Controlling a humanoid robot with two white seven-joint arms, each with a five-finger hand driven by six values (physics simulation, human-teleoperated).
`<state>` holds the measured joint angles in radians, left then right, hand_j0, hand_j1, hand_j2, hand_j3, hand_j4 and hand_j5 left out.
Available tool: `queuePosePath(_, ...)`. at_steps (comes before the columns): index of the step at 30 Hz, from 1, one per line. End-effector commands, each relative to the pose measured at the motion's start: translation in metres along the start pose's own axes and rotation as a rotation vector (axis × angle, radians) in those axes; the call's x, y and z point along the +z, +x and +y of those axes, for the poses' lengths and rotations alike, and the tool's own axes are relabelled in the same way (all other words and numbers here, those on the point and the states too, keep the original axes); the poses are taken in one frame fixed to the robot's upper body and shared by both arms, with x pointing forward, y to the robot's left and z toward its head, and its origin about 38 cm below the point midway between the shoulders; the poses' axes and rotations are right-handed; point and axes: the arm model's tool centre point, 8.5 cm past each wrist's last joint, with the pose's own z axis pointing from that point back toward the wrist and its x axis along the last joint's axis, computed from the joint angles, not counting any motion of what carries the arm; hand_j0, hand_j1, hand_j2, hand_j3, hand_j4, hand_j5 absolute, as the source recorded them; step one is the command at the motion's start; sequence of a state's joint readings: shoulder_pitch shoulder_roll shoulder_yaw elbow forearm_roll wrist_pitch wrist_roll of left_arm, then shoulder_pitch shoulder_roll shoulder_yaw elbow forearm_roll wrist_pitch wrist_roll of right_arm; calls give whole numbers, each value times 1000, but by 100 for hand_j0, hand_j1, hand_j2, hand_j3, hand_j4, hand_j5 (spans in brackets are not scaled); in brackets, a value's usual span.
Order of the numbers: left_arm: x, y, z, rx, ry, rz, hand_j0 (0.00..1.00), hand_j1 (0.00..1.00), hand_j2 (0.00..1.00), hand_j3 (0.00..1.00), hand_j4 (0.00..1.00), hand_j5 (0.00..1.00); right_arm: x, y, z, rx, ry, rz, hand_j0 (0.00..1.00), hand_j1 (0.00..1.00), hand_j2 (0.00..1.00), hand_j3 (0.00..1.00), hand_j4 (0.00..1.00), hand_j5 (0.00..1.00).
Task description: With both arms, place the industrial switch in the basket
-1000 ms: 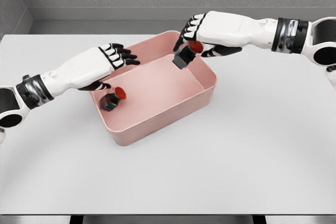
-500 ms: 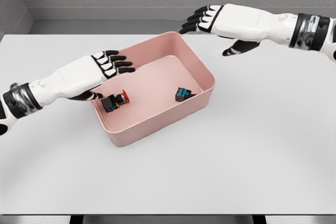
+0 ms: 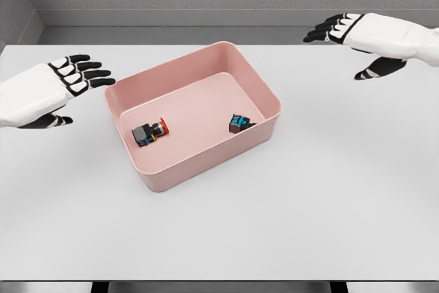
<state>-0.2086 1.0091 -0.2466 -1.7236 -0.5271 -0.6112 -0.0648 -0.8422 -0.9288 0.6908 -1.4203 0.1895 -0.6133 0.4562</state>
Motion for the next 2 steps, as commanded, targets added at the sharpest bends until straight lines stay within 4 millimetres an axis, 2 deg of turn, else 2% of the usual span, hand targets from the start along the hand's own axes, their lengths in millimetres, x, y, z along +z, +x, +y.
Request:
queuePosePath(1, -1, 1, 1, 8, 10, -2, 100, 100, 100, 100, 100, 100, 3, -2, 0, -8, -2, 9, 100, 100, 100, 100, 100, 100)
queuePosePath(2, -3, 4, -3, 16, 3, -11, 100, 100, 100, 100, 100, 100, 3, -2, 0, -9, -1, 9, 100, 100, 100, 100, 100, 100)
